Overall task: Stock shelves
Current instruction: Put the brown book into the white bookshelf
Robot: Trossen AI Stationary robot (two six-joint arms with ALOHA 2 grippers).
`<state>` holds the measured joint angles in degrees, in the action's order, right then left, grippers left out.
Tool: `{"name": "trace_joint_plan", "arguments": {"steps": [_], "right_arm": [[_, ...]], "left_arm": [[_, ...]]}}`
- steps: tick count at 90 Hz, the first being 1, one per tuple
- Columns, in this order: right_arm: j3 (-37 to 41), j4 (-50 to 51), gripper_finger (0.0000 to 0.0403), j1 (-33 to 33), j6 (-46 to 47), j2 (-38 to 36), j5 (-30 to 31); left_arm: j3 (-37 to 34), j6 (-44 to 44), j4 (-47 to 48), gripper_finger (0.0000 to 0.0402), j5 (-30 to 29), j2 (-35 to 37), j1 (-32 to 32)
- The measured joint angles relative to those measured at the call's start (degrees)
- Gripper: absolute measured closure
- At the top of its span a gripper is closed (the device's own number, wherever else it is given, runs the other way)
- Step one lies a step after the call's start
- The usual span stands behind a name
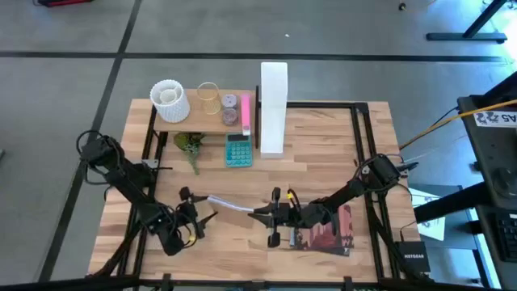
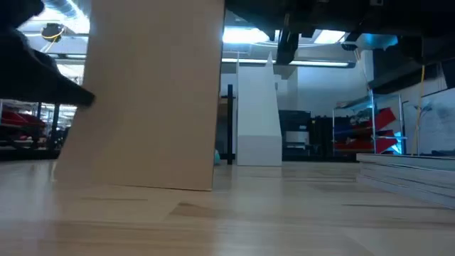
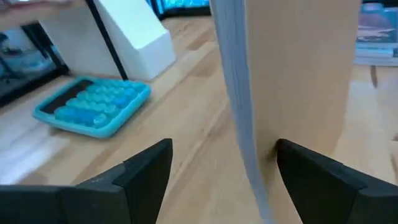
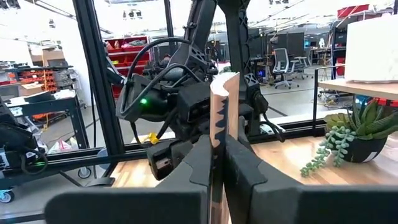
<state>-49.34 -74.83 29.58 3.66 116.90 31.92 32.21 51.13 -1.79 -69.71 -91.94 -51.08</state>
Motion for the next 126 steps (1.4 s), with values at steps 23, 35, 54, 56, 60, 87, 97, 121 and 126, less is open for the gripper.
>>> {"name": "trace_joint_plan", "arguments": {"steps": [23, 35, 54, 56, 60, 87, 97, 121, 126], "right_arm": [[0.00, -0.02, 0.0400, 0.04, -0.05, 0.00, -0.08], [0.02, -0.02, 0.0400, 0.04, 0.28, 0.00, -0.09], [-0.04, 1.32, 0.0400, -0.02, 0.39, -0.01, -0.12], [-0.06, 1.54, 0.0399, 0.00, 0.39, -0.02, -0.13], [-0.09, 2.00, 0.0395, -0.02, 0.42, -0.07, -0.11], [-3.65, 22.01, 0.0282, 0.07, 3.44, 0.09, -0.03], [-6.24, 33.09, 0.0251, 0.07, 6.66, 0.51, -2.22], [-12.75, 39.17, 0.0288, 0.00, 1.26, 0.15, -4.85], [-13.80, 41.25, 0.0311, 0.00, 1.00, 0.15, -4.79]], "left_arm": [[0.00, -22.92, -16.44, 0.0131, 5.23, 0.00, 2.15], [0.00, -30.90, -21.05, 0.0131, 11.07, 0.00, 2.89], [0.00, -33.69, -24.42, 0.0177, 16.28, 0.00, 1.95], [0.00, -33.72, -24.40, 0.0188, 16.35, 0.00, 1.85], [0.00, -33.75, -24.30, 0.0212, 16.36, 0.00, 1.67], [0.02, -34.99, -23.98, 0.0390, 16.62, 0.04, 1.74], [0.02, -34.96, -23.61, 0.0390, 16.63, 0.07, 1.74], [0.04, -34.65, -23.09, 0.0391, 16.75, 0.07, 1.87], [0.04, -34.62, -23.10, 0.0391, 16.81, 0.07, 1.87]]}}
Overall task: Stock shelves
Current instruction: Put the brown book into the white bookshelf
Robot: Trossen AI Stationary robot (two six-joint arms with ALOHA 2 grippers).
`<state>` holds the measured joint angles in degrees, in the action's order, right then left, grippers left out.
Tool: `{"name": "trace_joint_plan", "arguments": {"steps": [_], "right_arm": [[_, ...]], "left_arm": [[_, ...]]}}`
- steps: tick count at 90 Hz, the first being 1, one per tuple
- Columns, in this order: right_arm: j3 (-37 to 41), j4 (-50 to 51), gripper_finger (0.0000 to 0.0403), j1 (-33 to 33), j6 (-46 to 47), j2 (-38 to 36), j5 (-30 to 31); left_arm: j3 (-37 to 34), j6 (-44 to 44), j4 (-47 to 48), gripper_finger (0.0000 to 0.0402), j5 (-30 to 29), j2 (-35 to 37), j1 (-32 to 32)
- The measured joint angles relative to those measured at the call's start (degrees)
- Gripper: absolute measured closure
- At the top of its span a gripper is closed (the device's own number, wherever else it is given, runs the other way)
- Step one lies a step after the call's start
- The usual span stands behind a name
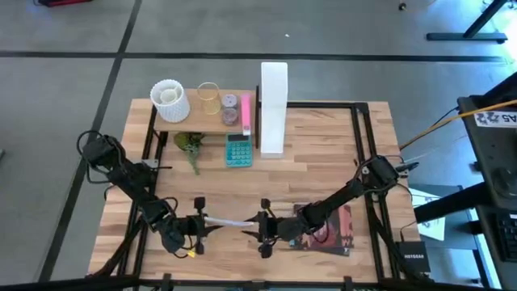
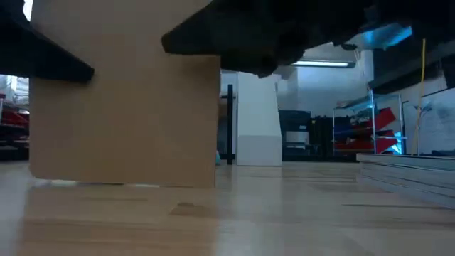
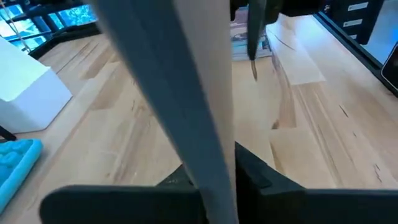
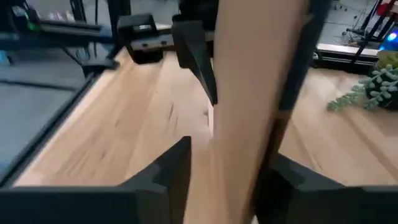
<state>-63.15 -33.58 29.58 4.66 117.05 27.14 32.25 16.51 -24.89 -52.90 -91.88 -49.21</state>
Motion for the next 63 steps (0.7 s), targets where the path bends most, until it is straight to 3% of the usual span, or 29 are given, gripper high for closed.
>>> {"name": "trace_joint_plan", "arguments": {"steps": [17, 31, 45, 63], "right_arm": [[-1.36, 2.71, 0.0392, 0.00, 0.01, 0.00, 0.27], [-1.41, 2.93, 0.0393, 0.66, 3.19, -0.09, 3.77], [-1.41, 6.32, 0.0398, 1.64, 5.78, -1.94, 6.96], [-1.41, 14.01, 0.0400, 3.61, 7.00, -8.23, 17.27]], "left_arm": [[0.00, 0.63, 0.18, 0.0390, 0.15, 0.00, -0.02], [0.02, 0.97, 0.06, 0.0382, 0.02, 0.03, -0.54], [-0.09, 3.71, 2.69, 0.0337, 0.12, 2.44, -2.24], [-0.02, 11.10, 15.85, 0.0278, -4.17, 7.97, -4.30]]}}
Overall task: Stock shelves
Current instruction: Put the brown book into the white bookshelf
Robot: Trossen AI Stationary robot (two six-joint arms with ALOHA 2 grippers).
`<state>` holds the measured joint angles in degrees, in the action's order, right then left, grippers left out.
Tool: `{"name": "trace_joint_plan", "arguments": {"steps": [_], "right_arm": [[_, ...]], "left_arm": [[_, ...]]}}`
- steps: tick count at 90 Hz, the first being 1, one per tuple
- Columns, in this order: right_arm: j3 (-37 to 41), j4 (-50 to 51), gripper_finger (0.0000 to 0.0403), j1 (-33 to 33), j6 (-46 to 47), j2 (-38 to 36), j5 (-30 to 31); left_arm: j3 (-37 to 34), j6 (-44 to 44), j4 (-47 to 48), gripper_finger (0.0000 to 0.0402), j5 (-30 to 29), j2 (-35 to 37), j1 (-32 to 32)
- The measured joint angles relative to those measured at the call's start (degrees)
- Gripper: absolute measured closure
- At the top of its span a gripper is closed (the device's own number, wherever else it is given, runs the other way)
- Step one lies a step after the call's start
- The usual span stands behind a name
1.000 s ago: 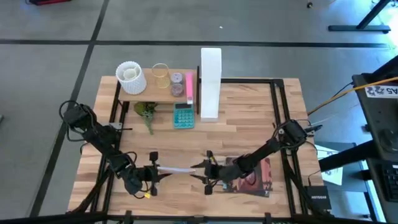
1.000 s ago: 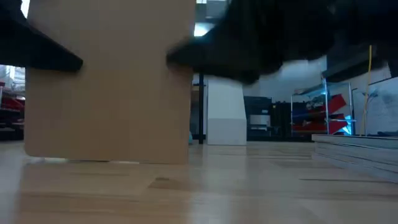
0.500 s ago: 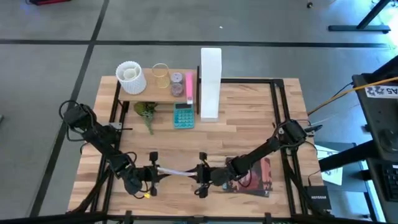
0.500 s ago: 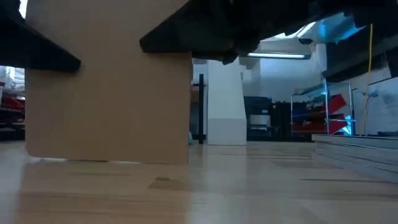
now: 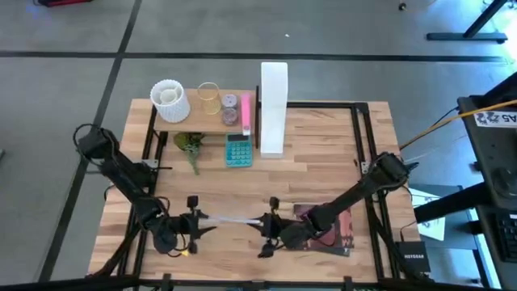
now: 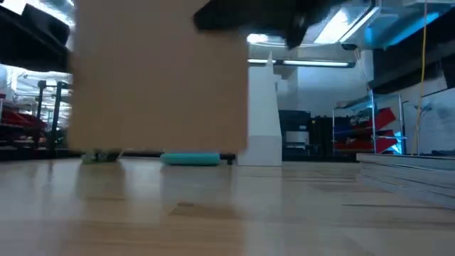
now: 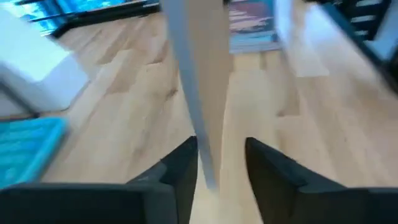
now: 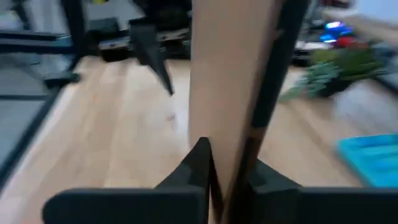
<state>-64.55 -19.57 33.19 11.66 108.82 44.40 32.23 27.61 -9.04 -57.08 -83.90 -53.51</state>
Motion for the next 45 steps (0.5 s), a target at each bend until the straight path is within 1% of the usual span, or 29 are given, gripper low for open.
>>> {"name": "trace_joint_plan", "arguments": {"steps": [11, 23, 28, 35, 45], "right_arm": [[0.00, 3.03, 0.0401, 0.75, 0.22, -4.96, 9.50], [0.00, 3.10, 0.0401, 0.32, 0.40, -9.82, 20.95], [0.00, 3.14, 0.0401, -0.84, 0.69, -11.95, 24.65], [-0.07, 2.95, 0.0401, -3.91, 2.47, -14.04, 27.25], [-0.07, 3.21, 0.0401, -10.02, 7.66, -15.25, 26.83]], "left_arm": [[0.00, 8.49, 7.76, 0.0263, -0.91, 1.21, -0.14], [0.00, 14.64, 10.76, 0.0261, -0.52, 1.12, -0.03], [-0.02, 16.03, 11.04, 0.0261, -0.45, 1.11, -0.03], [-0.02, 16.96, 11.09, 0.0261, -0.37, 1.10, -0.03], [-0.02, 17.32, 11.06, 0.0261, -0.07, 1.07, -0.03]]}}
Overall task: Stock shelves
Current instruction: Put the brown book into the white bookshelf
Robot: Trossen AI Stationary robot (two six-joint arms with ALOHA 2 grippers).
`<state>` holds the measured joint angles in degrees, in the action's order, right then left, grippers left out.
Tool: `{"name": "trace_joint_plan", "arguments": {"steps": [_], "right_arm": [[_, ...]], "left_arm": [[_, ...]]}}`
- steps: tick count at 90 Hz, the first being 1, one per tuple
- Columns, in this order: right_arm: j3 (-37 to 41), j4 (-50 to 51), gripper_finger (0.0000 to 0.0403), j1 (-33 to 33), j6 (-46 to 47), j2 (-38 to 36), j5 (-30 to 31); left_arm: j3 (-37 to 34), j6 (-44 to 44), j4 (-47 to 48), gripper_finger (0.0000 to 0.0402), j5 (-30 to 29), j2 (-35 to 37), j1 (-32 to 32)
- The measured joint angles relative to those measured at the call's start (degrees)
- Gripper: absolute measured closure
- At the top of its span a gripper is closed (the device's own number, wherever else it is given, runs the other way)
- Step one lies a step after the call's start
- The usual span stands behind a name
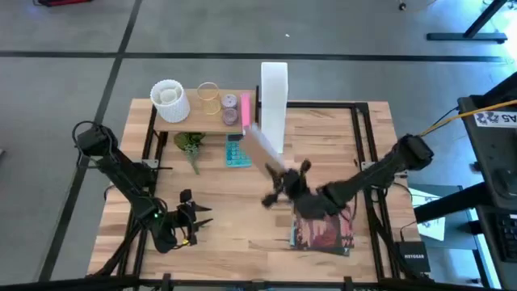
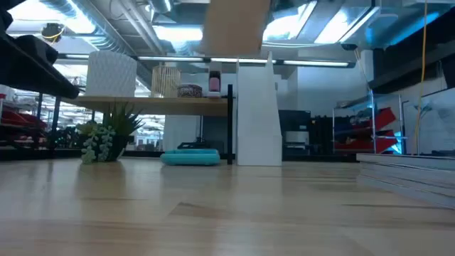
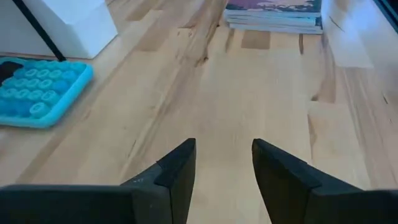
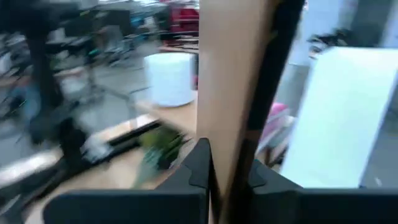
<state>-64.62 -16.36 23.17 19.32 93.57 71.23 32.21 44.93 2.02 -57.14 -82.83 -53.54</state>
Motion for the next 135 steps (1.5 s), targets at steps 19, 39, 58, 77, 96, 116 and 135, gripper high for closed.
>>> {"name": "trace_joint_plan", "arguments": {"steps": [19, 39, 58, 77, 96, 116, 135], "right_arm": [[0.02, 1.18, 0.0402, -7.95, 4.41, -0.01, 6.06], [0.02, -2.73, 0.0402, -9.51, -2.37, -0.12, 9.51], [0.02, -3.20, 0.0402, -9.20, -4.62, -0.12, 7.78], [0.04, -11.88, 0.0402, -9.33, -16.65, -0.12, 9.09], [0.02, -24.50, 0.0402, -9.30, -33.65, -0.23, 14.35], [0.04, -21.19, 0.0402, -9.83, -30.71, 0.23, 16.02], [0.04, -12.88, 0.0402, -10.85, -18.38, 0.31, 14.25]], "left_arm": [[0.00, 2.33, 0.00, 0.0260, 0.01, 0.00, 0.00], [0.00, 2.69, 0.46, 0.0260, 0.20, -0.02, 0.00], [0.00, 2.69, 0.43, 0.0260, 0.20, -0.04, 0.00], [0.00, 2.75, 0.40, 0.0260, 0.20, -0.04, 0.00], [0.00, 2.85, 0.36, 0.0260, 0.20, -0.04, 0.00], [0.00, 2.93, 0.35, 0.0260, 0.20, -0.04, 0.00], [0.00, 3.13, 0.31, 0.0260, 0.20, -0.04, 0.00]]}}
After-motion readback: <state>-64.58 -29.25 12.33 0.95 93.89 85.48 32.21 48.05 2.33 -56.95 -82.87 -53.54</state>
